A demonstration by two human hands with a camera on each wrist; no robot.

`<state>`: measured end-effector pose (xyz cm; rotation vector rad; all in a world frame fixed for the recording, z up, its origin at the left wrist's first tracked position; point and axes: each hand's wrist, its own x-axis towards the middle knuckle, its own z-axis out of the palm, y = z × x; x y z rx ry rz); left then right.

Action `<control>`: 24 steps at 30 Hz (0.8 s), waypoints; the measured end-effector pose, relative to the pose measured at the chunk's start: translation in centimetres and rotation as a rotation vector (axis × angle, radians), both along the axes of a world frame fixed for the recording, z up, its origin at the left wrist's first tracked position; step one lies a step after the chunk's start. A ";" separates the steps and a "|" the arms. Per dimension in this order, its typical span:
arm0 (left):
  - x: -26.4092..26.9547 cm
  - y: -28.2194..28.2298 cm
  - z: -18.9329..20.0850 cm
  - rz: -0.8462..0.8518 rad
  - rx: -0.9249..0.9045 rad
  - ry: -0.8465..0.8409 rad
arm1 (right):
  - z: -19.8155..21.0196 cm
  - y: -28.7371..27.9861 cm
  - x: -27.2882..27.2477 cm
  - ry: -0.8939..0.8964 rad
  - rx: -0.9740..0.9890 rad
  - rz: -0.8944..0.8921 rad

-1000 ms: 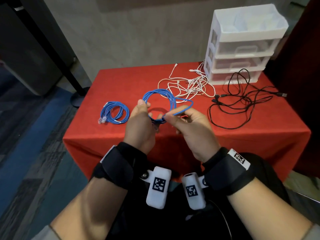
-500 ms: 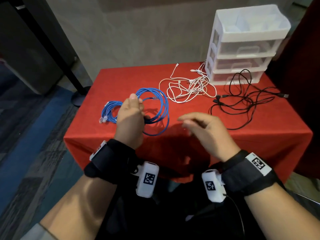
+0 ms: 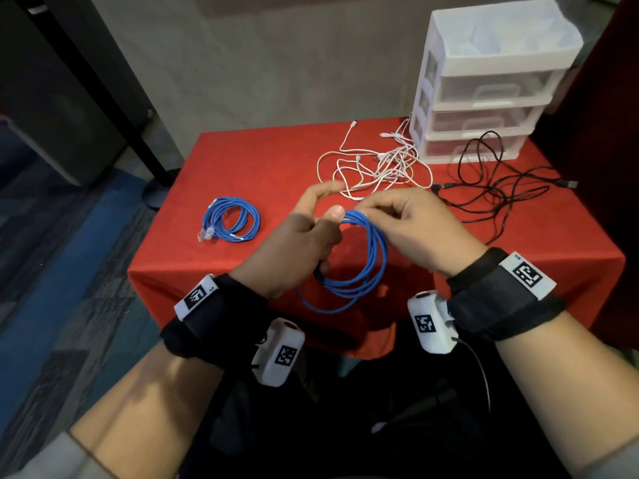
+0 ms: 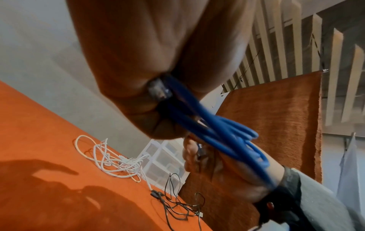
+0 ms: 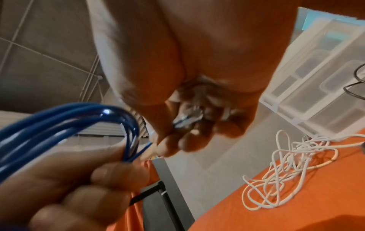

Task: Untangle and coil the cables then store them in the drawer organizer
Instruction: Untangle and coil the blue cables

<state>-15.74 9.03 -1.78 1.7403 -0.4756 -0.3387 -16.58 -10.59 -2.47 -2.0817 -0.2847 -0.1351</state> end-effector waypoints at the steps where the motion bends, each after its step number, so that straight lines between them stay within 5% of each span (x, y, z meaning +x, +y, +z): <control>1: 0.0 0.0 0.1 -0.001 0.039 0.005 | 0.2 -0.3 0.3 -0.025 0.009 -0.060; 8: 0.6 0.3 0.0 0.019 0.145 -0.080 | 1.0 -2.7 1.9 -0.182 0.122 -0.359; 12: 1.4 0.9 -1.7 0.266 0.277 -0.258 | 0.3 -2.2 0.7 -0.004 -0.068 -0.274; 18: 1.5 0.8 -3.4 0.361 0.288 -0.323 | -0.5 0.5 -1.7 0.254 0.469 -0.056; 21: 1.1 -0.2 -3.3 0.373 0.252 -0.320 | -0.9 1.6 -1.8 0.222 0.554 -0.084; 24: 0.8 -1.1 -3.1 0.371 0.142 -0.202 | -1.6 2.3 -1.8 0.079 0.385 -0.205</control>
